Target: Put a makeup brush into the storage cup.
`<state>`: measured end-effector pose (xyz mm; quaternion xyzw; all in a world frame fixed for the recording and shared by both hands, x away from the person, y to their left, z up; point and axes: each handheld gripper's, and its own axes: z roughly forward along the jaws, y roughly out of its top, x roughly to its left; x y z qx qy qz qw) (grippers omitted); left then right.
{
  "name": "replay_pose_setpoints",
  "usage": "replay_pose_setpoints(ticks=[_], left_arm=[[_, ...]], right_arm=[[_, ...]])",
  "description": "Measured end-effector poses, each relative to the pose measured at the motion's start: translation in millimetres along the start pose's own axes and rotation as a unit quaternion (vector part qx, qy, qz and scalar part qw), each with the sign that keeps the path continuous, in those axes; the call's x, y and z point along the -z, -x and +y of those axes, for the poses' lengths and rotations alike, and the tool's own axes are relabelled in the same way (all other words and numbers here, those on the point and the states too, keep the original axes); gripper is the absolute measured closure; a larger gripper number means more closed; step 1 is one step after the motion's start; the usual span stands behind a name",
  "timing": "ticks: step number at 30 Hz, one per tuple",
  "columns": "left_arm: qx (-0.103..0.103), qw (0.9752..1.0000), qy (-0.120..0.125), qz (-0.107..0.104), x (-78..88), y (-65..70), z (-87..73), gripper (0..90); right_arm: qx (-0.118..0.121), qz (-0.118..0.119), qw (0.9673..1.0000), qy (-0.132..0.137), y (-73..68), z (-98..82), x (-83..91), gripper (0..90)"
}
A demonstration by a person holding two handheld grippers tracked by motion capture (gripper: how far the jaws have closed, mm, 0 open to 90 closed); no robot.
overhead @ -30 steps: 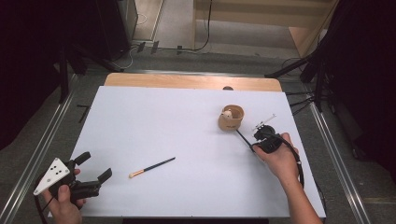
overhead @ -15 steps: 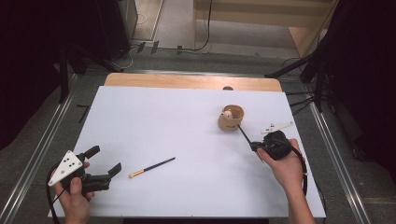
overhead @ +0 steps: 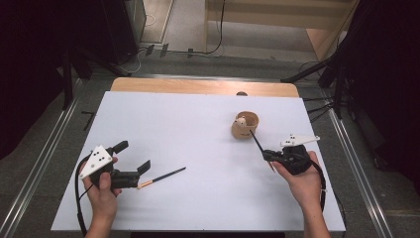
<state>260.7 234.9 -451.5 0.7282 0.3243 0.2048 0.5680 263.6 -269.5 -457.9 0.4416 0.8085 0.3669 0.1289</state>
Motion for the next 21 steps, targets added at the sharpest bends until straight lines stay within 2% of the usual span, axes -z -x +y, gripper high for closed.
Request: replay_pose_setpoints(ticks=[2, 3, 4, 6, 11, 12, 14, 15, 21], left_arm=[[-0.002, 1.0000, 0.001, -0.006, -4.6, 1.9, 1.4, 0.0], [-0.003, 0.9997, 0.001, -0.023, -13.3, 5.4, 3.6, 0.0], [-0.003, 0.9997, 0.001, -0.023, -13.3, 5.4, 3.6, 0.0], [-0.007, 0.9993, 0.001, -0.038, -20.4, 10.6, 4.9, 0.0], [-0.008, 0.9954, -0.004, -0.095, -29.0, 21.9, 4.5, 0.0], [-0.010, 0.9943, -0.006, -0.106, -29.8, 23.0, 4.6, 2.8], [-0.015, 0.9945, -0.007, -0.103, -31.0, 27.4, 4.9, 16.8], [-0.016, 0.9925, -0.007, -0.121, -32.6, 30.5, 5.0, 14.9], [-0.018, 0.9909, -0.009, -0.133, -35.4, 37.5, 5.5, 13.2]], right_arm=[[0.002, 0.001, 1.0000, 0.001, -1.2, 0.4, 0.5, 84.8], [0.008, 0.007, 0.9999, 0.008, -3.8, 1.2, 0.9, 84.8], [0.008, 0.007, 0.9999, 0.008, -3.8, 1.2, 0.9, 84.8], [0.015, 0.009, 0.9998, 0.012, -7.5, 3.1, 0.5, 84.8], [0.039, 0.016, 0.9991, 0.008, -19.9, 7.3, -0.2, 84.8], [0.041, 0.022, 0.9989, 0.007, -24.2, 8.9, -0.2, 84.7], [0.049, 0.025, 0.9985, 0.010, -25.9, 9.9, -0.6, 84.8], [0.065, 0.031, 0.9974, 0.010, -31.4, 11.9, -0.9, 84.8], [0.080, 0.045, 0.9958, 0.005, -45.1, 16.3, -5.0, 84.7]])
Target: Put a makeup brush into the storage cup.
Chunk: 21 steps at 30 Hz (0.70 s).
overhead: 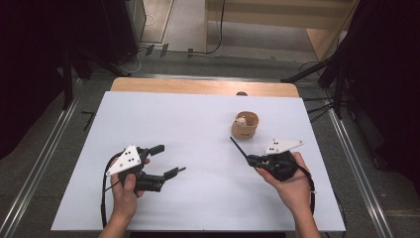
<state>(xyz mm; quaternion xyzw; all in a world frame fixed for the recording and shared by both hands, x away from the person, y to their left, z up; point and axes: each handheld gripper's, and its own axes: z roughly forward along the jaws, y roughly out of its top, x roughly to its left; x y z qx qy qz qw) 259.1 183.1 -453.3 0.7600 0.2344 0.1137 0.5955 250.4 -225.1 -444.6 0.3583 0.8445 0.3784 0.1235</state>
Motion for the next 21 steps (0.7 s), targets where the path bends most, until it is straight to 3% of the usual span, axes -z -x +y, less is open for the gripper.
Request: replay_pose_setpoints(ticks=[9, 17, 21], left_arm=[[-0.013, 0.9997, -0.018, -0.009, -8.4, 9.2, 1.4, 9.8], [-0.016, 0.9985, -0.032, -0.041, -18.0, 17.3, 2.9, 9.1], [-0.014, 0.9962, -0.042, -0.075, -22.6, 18.9, 3.0, 9.6]], right_arm=[[0.033, 0.025, 0.9991, -0.004, -16.9, 9.7, -7.5, 84.7], [0.068, 0.050, 0.9963, -0.018, -37.3, 19.1, -18.3, 84.7], [0.085, 0.062, 0.9942, -0.021, -46.4, 23.0, -21.3, 84.7]])
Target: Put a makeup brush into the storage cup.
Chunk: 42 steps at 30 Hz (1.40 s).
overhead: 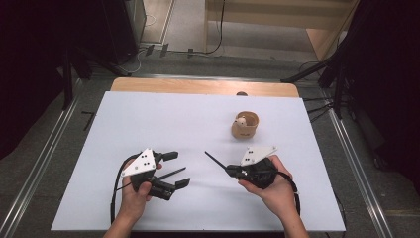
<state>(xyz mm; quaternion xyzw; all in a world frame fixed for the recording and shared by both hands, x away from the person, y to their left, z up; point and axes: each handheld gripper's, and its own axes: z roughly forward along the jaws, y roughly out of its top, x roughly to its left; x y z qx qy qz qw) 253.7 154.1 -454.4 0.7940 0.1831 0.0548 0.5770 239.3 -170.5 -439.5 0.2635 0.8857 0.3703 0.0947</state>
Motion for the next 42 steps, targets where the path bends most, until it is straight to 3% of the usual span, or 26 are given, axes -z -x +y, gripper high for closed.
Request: replay_pose_setpoints(ticks=[7, 11, 15, 18, 20, 25, 29, 36, 42], left_arm=[[0.004, 0.9992, -0.018, -0.035, -6.7, 2.7, 1.2, 15.0], [0.007, 0.9987, -0.023, -0.044, -8.7, 3.1, 1.6, 16.9], [0.016, 0.9984, -0.025, -0.048, -8.8, 3.9, 3.6, 27.1], [0.007, 0.9977, -0.034, -0.059, -9.9, 7.3, 4.9, 39.6], [0.005, 0.9975, -0.040, -0.058, -11.3, 9.0, 5.5, 41.0], [0.005, 0.9958, -0.048, -0.077, -13.7, 10.2, 5.7, 46.7], [-0.001, 0.9957, -0.052, -0.076, -14.8, 11.2, 5.5, 54.1], [0.004, 0.9926, -0.064, -0.103, -15.7, 9.2, 5.4, 63.4], [0.009, 0.9919, -0.065, -0.109, -14.3, 7.5, 5.8, 68.6]], right_arm=[[0.042, 0.027, 0.9987, 0.002, -14.3, 9.4, -5.5, 84.7], [0.061, 0.033, 0.9976, -0.003, -20.2, 12.5, -7.2, 84.7], [0.083, 0.042, 0.9956, -0.006, -25.5, 15.4, -8.8, 84.7], [0.088, 0.051, 0.9948, -0.002, -27.9, 16.7, -9.6, 84.7], [0.091, 0.055, 0.9943, -0.003, -29.1, 17.6, -10.0, 84.7], [0.103, 0.060, 0.9929, -0.007, -33.6, 19.6, -11.0, 84.7], [0.117, 0.067, 0.9908, -0.011, -35.8, 19.8, -14.0, 84.7], [0.125, 0.067, 0.9898, -0.014, -38.5, 19.8, -13.5, 84.7], [0.134, 0.069, 0.9884, -0.016, -40.5, 20.3, -13.7, 84.7]])
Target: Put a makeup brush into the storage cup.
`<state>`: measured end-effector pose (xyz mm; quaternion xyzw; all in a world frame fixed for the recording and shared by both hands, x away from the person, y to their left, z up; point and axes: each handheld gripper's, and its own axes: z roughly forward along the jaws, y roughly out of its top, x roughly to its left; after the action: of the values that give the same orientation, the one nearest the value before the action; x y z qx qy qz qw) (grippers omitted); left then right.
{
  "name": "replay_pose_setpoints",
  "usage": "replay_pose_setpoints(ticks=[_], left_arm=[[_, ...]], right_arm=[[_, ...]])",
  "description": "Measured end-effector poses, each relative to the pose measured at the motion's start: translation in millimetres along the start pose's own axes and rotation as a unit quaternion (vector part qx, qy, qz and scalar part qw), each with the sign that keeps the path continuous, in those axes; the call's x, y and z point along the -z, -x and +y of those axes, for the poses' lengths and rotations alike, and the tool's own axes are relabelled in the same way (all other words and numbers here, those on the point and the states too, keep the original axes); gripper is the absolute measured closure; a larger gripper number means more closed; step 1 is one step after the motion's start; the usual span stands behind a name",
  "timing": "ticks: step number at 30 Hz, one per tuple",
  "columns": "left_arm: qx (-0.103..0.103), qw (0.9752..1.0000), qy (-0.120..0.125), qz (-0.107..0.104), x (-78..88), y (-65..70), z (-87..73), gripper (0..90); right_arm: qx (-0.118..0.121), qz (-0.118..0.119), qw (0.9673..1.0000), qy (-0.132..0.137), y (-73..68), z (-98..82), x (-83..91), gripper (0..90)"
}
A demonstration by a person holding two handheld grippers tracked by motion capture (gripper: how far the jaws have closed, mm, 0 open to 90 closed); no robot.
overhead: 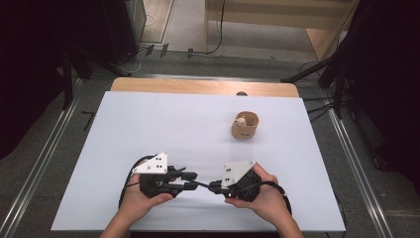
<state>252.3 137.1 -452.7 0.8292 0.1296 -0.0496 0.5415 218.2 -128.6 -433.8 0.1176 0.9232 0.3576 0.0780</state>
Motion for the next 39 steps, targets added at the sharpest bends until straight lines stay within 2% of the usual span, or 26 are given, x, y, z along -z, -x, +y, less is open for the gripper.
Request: replay_pose_setpoints(ticks=[9, 19, 32, 39], left_arm=[[0.009, 0.9998, -0.008, -0.014, -1.3, -2.3, -0.7, 72.8], [0.016, 0.9995, -0.017, -0.023, -1.3, -4.6, -2.3, 75.8], [0.022, 0.9989, -0.020, -0.037, -2.7, -6.5, -2.9, 82.6], [0.022, 0.9982, -0.020, -0.053, -3.6, -6.4, -2.9, 85.8]], right_arm=[[0.016, 0.004, 0.9999, -0.005, -0.5, 0.7, -2.4, 84.7], [0.008, -0.001, 1.0000, -0.003, -0.7, 0.2, -1.2, 84.7], [0.014, 0.000, 0.9999, -0.010, 1.0, -1.8, -1.6, 84.6], [0.019, 0.006, 0.9997, -0.013, 1.0, -2.5, -3.4, 84.4]])
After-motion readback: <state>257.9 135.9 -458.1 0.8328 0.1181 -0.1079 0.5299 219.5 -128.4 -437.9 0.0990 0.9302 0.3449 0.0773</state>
